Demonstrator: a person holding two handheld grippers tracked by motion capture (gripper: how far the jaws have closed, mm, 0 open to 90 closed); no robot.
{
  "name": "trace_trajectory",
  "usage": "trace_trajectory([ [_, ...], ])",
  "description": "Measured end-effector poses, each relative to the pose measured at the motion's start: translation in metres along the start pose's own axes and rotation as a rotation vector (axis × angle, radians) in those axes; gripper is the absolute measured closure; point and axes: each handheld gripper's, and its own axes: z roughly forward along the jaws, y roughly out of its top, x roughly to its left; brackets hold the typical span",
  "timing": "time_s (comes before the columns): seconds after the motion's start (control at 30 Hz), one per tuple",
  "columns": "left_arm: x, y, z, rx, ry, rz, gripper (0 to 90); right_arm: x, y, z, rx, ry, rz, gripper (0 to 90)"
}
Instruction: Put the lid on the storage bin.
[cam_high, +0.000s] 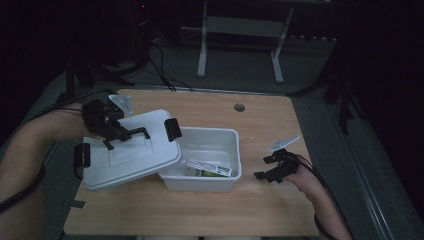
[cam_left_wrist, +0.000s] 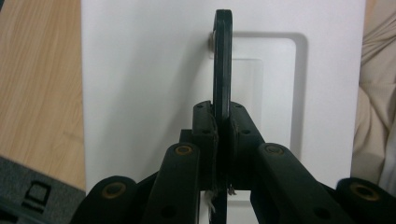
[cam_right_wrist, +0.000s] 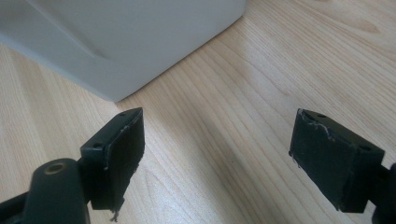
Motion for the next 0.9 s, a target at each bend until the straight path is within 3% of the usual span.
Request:
trace_trajectory([
  [0.9, -0.011, 0.082, 0.036, 0.032, -0.053, 0.156, 83.9, 0.000, -0.005, -0.003, -0.008, -0.006, 0.001, 17.6],
])
